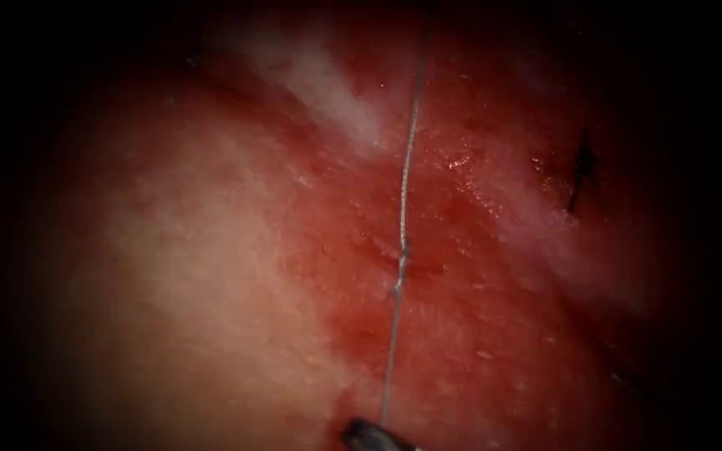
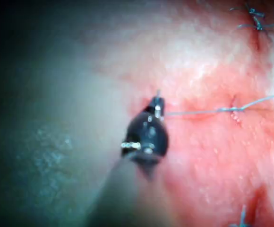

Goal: Wound Closure

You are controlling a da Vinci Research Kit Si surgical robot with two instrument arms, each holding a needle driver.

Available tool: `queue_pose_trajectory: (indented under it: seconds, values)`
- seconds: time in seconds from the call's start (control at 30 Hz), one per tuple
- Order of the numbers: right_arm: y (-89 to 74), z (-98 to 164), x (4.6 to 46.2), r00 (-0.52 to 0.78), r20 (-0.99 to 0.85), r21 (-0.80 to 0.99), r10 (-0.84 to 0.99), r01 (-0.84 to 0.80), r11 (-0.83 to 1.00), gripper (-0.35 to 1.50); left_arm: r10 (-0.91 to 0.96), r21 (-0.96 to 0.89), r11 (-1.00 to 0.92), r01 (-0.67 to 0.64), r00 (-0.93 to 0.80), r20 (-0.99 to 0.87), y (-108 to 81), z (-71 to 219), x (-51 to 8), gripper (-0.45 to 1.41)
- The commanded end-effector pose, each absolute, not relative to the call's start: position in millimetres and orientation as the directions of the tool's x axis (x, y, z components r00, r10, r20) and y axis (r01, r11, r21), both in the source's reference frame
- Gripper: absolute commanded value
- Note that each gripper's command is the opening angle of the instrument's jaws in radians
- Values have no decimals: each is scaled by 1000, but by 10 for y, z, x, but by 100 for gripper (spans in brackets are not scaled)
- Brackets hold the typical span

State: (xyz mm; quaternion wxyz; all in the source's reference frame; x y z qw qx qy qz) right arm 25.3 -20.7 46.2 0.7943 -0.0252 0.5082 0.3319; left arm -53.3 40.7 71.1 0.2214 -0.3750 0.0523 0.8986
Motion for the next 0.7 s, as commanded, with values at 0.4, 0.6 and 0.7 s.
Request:
queue_pose_trajectory:
  seconds: [0.4,0.6,0.7]
  values:
    - [-192,443,219,212,-792,406,573,-517,753,137,311,-181,-947,-267,-611,-728,304,615,-483,-45]
    - [-191,431,201,193,-775,461,602,-479,747,135,277,-176,-959,-222,-612,-740,254,580,-468,-45]
    - [-181,426,194,184,-777,483,602,-438,758,96,234,-151,-971,-184,-618,-751,228,564,-463,-45]
